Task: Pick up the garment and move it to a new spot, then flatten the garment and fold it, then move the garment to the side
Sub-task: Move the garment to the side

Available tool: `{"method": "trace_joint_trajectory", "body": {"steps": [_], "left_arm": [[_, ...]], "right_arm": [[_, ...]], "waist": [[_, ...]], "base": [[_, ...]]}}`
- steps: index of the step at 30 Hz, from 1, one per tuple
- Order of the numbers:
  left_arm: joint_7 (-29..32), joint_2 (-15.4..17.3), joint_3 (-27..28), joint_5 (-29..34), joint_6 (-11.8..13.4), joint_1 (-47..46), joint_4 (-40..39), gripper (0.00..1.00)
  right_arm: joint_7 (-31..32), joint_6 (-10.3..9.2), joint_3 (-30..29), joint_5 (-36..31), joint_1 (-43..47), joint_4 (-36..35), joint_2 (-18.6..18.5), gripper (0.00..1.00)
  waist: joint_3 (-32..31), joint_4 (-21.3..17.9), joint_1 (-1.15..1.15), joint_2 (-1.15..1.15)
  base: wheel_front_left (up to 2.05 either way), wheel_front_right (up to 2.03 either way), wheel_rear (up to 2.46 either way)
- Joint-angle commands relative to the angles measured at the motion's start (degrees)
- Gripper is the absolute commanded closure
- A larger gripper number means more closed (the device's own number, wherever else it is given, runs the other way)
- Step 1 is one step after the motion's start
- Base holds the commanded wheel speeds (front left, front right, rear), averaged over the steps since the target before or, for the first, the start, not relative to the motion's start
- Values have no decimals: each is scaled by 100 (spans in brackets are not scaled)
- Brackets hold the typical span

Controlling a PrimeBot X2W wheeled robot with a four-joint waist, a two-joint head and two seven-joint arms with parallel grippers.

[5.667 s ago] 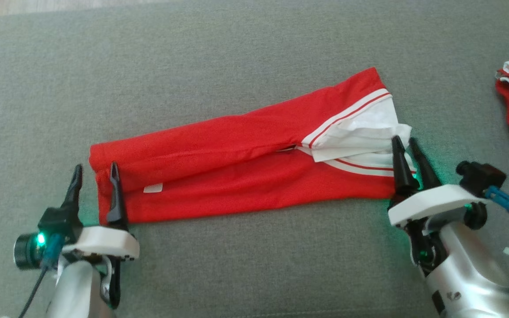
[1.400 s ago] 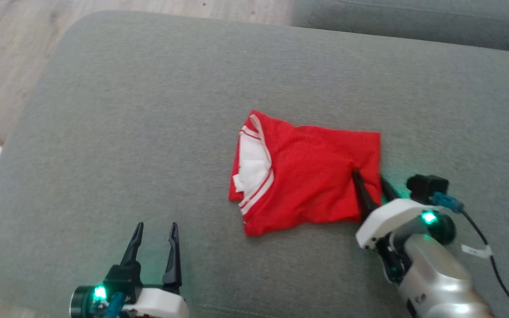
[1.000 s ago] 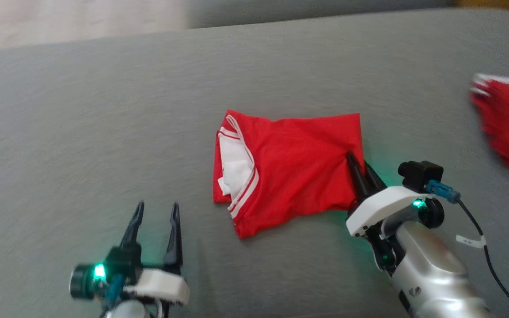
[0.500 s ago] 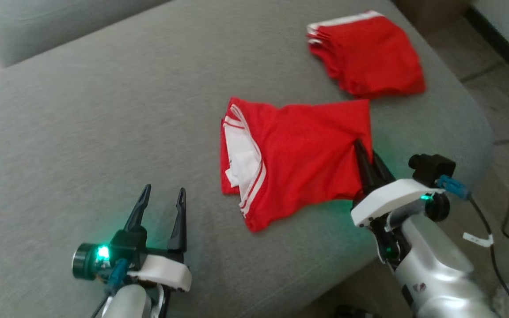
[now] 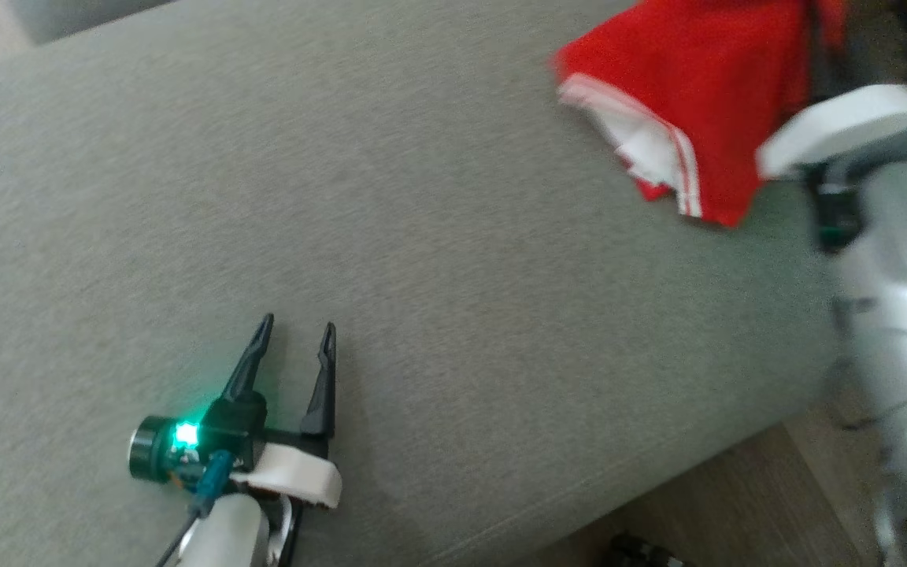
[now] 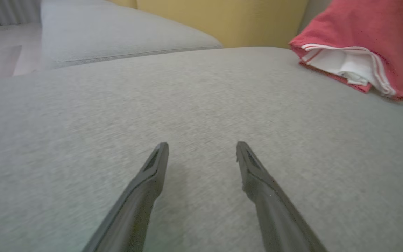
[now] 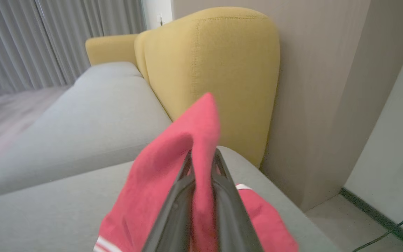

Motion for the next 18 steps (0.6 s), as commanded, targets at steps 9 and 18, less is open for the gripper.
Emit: {"method": "trace_joint_trajectory", "body": {"steps": [9, 18], "left_arm": [[-27, 59, 413, 33, 55, -191, -169, 0], [-27, 47, 709, -17, 235, -132, -320, 0]], "right_arm": [[-61, -4, -1790, -1972, -432, 439, -639, 0], [-61, -4, -1408, -2108, 678, -1120, 357, 0]], "waist": [[266, 570, -1, 0], [-44, 1102, -1, 0]], "base": [[0, 0, 0], [0, 0, 0]]}}
